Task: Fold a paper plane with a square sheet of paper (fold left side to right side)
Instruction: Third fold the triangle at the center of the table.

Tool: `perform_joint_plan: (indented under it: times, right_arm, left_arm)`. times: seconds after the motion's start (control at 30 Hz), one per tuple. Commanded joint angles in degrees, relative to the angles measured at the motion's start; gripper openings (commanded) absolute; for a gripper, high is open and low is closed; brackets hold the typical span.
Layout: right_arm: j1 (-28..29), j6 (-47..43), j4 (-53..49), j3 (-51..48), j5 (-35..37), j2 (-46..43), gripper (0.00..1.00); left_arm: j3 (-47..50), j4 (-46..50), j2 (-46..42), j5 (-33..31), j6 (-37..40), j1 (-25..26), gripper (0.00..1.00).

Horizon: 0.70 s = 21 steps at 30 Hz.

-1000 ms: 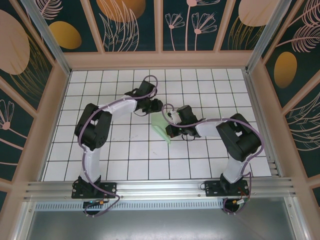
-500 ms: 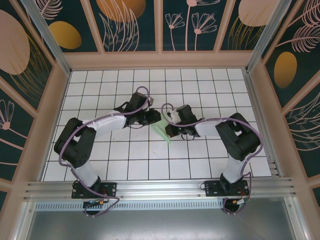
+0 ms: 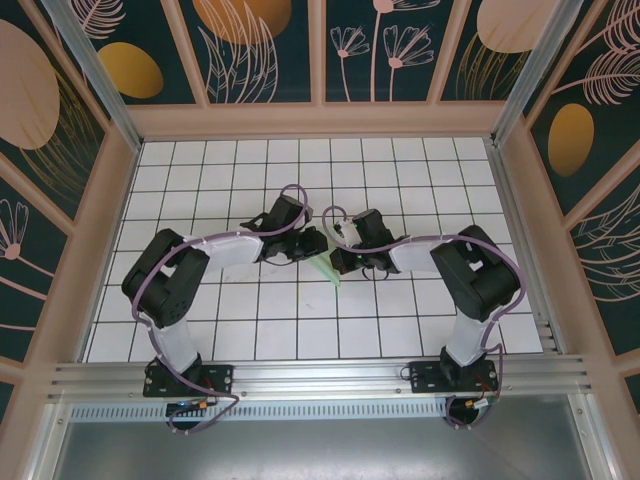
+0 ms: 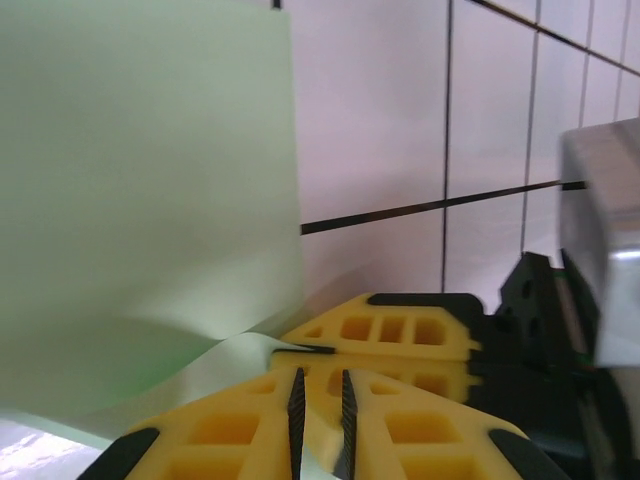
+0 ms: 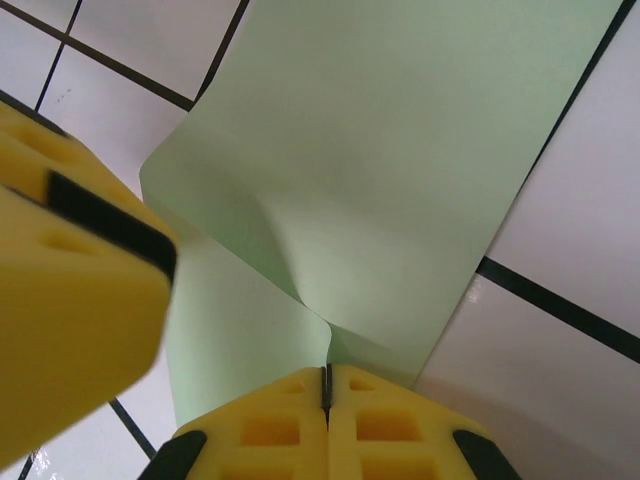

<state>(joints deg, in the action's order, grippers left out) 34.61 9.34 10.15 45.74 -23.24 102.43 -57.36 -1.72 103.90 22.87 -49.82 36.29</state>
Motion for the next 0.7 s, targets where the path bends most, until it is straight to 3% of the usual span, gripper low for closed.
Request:
perform_joint_plan:
  times: [0.0, 0.67]
  right_arm:
    - [0.63, -0.51, -4.7, -0.47, 1.73, 3.15, 0.0]
    - [0.5, 0.46, -5.08, 1.03, 1.98, 1.84, 0.0]
  left_arm:
    - [1.29, -1.89, 1.55, -0.97, -0.91, 0.23, 0.21]
    - [6.21, -2.37, 5.18, -4.1, -0.66, 0.36, 0.2]
